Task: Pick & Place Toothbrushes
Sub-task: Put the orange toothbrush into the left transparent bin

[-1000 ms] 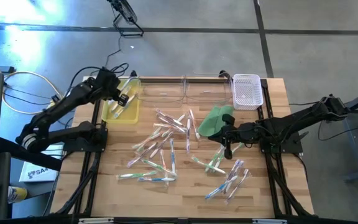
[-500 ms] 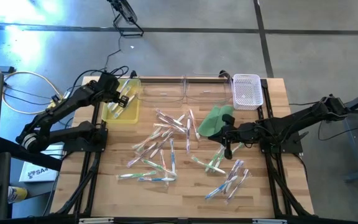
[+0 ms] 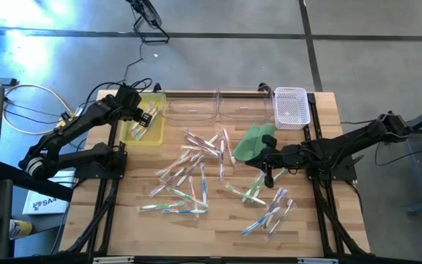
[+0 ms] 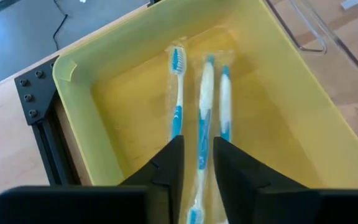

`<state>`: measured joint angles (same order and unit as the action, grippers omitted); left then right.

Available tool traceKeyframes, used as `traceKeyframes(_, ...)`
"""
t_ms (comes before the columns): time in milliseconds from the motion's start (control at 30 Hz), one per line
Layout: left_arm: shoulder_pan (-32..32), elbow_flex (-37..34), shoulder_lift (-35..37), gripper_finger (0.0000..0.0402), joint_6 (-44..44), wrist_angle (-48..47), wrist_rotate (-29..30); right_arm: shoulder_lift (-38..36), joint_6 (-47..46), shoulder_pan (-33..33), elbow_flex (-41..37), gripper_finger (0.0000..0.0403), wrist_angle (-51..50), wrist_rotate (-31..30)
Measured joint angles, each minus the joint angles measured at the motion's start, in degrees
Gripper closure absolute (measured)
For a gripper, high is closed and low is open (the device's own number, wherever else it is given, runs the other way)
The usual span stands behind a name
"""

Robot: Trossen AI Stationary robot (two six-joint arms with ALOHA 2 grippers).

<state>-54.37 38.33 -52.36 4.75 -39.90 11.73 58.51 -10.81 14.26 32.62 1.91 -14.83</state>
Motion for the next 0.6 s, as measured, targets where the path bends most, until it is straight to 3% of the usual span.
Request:
traceKeyframes(200, 0.00, 0.02, 0.00, 0.0292, -1.12, 0.81, -0.02, 0.01, -1.20, 0.00, 0.00, 0.0400, 0.00, 0.00)
traceKeyframes(600, 0.88, 0.02, 0.09, 0.0291, -17.06, 6.10, -7.59, 0.01, -4.18, 0.00, 0.00, 0.0400, 0.02, -0.02)
